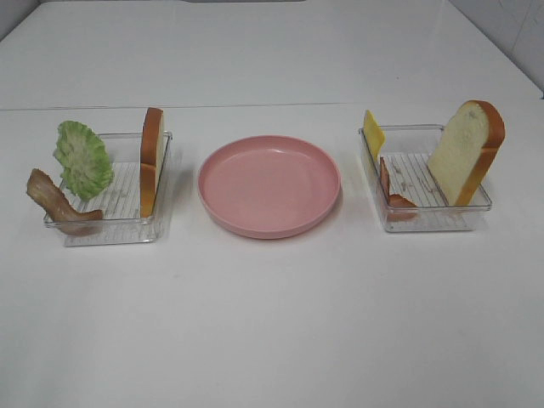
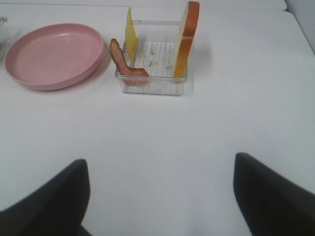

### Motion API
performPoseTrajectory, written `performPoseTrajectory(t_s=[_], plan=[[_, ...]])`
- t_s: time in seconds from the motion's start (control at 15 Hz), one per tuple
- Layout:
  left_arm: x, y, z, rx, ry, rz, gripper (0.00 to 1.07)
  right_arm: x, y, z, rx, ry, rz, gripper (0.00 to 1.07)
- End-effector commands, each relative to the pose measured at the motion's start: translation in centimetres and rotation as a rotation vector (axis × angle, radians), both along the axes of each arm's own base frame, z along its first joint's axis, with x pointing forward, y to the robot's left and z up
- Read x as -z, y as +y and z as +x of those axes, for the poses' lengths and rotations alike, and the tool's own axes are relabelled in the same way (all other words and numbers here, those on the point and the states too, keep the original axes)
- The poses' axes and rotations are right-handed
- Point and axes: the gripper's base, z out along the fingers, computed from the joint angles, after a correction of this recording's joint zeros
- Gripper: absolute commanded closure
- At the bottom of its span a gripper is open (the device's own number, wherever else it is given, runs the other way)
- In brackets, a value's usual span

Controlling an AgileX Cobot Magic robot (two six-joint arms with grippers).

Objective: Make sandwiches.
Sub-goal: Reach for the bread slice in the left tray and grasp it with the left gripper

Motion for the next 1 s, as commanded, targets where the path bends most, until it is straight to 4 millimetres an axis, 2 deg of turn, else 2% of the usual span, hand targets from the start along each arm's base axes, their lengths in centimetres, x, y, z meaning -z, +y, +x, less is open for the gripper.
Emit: performPoseTrajectory(t_s=[0.07,0.13,0.2,0.27,0.33,0.47,0.53,0.87,0.93,1.0], plan=[[-1.6,-0.1,3.0,0.001,0.026,-0.029,0.23,-0.1,0.0,-0.1,0.004,-0.024,-0.001,0.31],[-1.8,-0.2,3.7,0.003,0.043,-0.035,0.23,-0.1,0.0,-0.1,0.004,-0.024,-0.001,0.31],[-2.3,-0.3,5.3,0.007,0.093,-0.047,0.23,-0.1,0.0,-0.1,0.004,-0.024,-0.001,0.31],[-2.9,-0.5,7.3,0.013,0.151,-0.064,0.23,-0.1,0.0,-0.1,0.004,-0.024,-0.001,0.31],[-4.0,-0.8,11.3,0.030,0.256,-0.089,0.23,-0.1,0.0,-0.1,0.004,-0.024,-0.001,0.31],[-4.8,-1.1,15.4,0.063,0.352,-0.080,0.23,-0.1,0.0,-0.1,0.004,-0.024,-0.001,0.31],[-4.9,-1.2,16.5,0.070,0.385,-0.083,0.23,-0.1,0.0,-0.1,0.004,-0.024,-0.001,0.31],[-3.3,-2.4,26.9,0.133,0.735,-0.098,0.23,-0.1,0.0,-0.1,0.004,-0.024,-0.001,0.31],[-2.7,-3.6,29.5,0.148,0.805,-0.087,0.25,-0.1,0.0,-0.1,0.004,-0.024,-0.001,0.31],[-2.3,-4.8,30.9,0.152,0.840,-0.067,0.26,-0.1,0.0,-0.1,0.004,-0.024,-0.001,0.31]])
